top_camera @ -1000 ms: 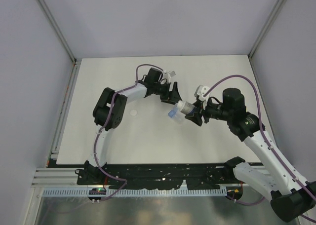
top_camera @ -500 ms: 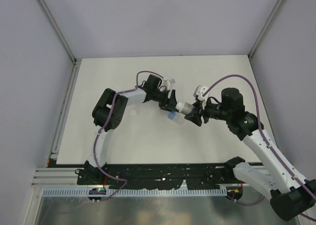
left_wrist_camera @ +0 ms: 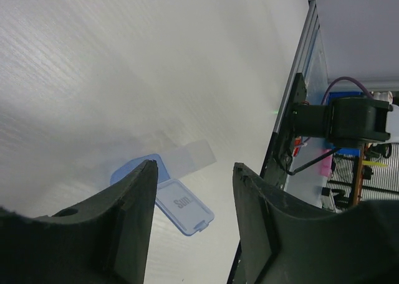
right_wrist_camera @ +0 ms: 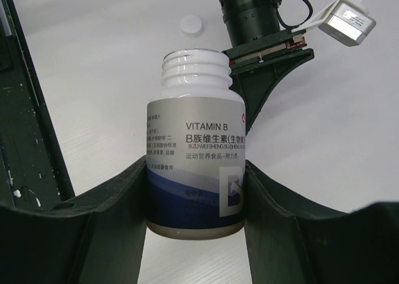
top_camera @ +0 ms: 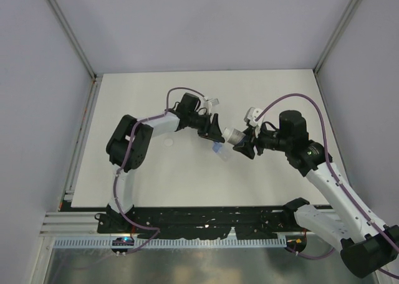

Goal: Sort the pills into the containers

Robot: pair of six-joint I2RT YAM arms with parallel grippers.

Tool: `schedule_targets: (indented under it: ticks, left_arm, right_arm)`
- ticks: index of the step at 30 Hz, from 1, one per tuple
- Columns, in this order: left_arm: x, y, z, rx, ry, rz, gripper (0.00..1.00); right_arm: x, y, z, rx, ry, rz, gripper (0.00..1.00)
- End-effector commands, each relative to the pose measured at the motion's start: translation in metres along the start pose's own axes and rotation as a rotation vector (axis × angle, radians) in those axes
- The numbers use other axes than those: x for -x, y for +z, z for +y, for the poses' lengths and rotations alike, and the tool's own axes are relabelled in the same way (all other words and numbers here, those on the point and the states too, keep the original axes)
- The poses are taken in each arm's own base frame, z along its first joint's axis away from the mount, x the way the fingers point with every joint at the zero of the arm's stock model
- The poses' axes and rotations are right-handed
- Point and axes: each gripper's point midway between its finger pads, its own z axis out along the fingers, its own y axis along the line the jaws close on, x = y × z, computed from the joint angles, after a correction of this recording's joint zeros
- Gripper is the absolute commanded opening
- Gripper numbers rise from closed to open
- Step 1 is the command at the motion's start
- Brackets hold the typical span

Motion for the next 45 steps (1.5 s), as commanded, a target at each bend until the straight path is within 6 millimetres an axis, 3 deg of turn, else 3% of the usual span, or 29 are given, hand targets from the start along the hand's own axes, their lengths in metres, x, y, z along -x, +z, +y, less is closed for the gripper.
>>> schedule_targets:
  ticks: [1, 10, 21, 45]
  left_arm:
    - [0.004, -0.009, -0.015, -0.011, 0.085, -0.016, 0.54]
    - [0.009, -0.008, -0.01, 0.015, 0.13, -0.019, 0.63]
    - [0.0, -0.013, -0.002, 0.06, 0.165, 0.0, 0.62]
    - [-0.009, -0.025, 0.01, 0.17, 0.213, -0.012, 0.28]
  right_arm:
    - [0.012, 0.0, -0.003, 0.001, -0.025, -0.043, 0.06]
    - [0.011, -0.001, -0.002, -0.001, -0.022, -0.044, 0.06]
    - [0.009, 0.0, -0.003, 0.001, -0.017, -0.04, 0.06]
    - [0.008, 0.001, -0.004, 0.0, -0.01, -0.037, 0.06]
